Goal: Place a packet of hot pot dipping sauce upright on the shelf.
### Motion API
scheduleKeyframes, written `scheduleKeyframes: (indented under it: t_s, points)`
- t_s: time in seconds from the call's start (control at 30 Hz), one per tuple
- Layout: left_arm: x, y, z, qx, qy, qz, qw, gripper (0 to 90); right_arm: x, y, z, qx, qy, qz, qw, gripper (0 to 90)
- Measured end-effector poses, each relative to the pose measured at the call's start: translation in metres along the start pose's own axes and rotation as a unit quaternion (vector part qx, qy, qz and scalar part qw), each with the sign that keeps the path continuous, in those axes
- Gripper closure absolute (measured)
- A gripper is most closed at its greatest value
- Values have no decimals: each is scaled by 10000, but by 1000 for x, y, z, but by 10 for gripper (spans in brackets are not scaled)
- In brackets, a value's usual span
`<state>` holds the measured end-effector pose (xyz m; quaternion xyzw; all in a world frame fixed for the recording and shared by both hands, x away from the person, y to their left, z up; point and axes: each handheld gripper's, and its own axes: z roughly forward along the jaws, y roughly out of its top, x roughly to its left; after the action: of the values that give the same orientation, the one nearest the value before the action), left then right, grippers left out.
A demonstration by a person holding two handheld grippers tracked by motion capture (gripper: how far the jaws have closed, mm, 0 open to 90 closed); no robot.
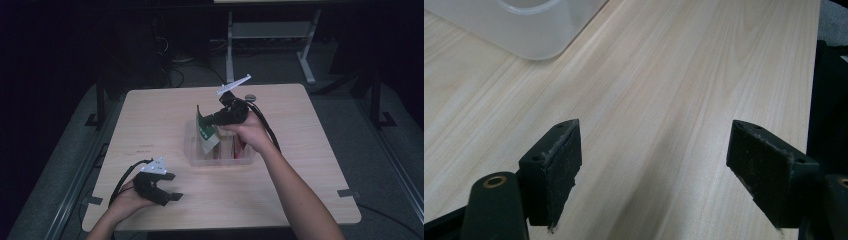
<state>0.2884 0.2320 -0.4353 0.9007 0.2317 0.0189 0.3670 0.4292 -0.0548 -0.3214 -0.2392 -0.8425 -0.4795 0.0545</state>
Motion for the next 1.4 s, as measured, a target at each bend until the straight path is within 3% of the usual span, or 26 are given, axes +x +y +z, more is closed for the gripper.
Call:
scheduleKeyframes:
  t_s: [0.13, 0.23, 0.5, 0.57, 0.7, 1.13, 1.2, 1.4]
  points:
    - [0, 0, 0, 12, -3, 5, 10000, 218, 0, 1, -8, -212, 73, -4, 9997, 758]
    - [0, 0, 0, 9, 3, 7, 10000, 218, 4, 1, -12, -185, 39, -72, 9998, 702]
    - [0, 0, -1, -21, 32, 48, 10000, 218, 19, -5, -23, -243, -232, -380, 9987, 528]
    - [0, 0, -1, -29, 32, 48, 10000, 218, 24, -9, -30, -293, -401, -445, 9978, 462]
    - [1, -1, 0, -48, 40, 47, 10000, 218, 27, -14, -37, -331, -469, -439, 9974, 423]
    - [1, -2, 0, -57, 38, -26, 10000, 217, 45, -50, -68, -452, -865, -524, 9939, 300]
    - [1, -3, 0, -39, 46, -30, 10000, 216, 48, -57, -72, -498, -841, -501, 9940, 290]
    - [0, -4, -2, -19, 64, -38, 10000, 215, 57, -85, -83, -496, -1092, -552, 9912, 271]
